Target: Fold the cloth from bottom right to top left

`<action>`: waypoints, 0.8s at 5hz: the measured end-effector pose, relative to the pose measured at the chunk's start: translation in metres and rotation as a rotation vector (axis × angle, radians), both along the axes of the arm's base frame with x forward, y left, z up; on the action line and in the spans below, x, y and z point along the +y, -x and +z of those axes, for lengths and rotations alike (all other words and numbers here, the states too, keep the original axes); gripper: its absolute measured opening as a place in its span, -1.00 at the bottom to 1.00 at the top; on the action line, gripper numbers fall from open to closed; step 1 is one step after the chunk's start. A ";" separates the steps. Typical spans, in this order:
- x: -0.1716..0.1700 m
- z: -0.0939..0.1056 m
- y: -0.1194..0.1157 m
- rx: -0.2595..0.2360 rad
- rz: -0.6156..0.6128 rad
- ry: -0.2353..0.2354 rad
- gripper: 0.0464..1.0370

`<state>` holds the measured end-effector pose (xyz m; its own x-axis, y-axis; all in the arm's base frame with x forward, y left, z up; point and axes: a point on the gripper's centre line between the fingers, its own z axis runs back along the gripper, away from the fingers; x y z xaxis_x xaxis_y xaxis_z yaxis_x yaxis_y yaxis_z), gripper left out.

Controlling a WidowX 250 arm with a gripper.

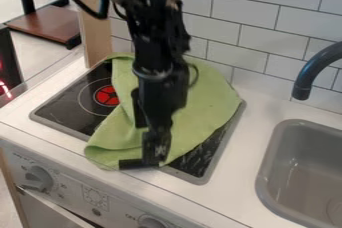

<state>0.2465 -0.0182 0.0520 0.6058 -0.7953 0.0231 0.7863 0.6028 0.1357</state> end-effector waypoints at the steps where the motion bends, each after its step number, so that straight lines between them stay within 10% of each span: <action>1: -0.005 -0.007 0.005 -0.022 -0.030 -0.050 0.92; 4: -0.009 -0.022 -0.010 -0.032 0.054 -0.104 0.92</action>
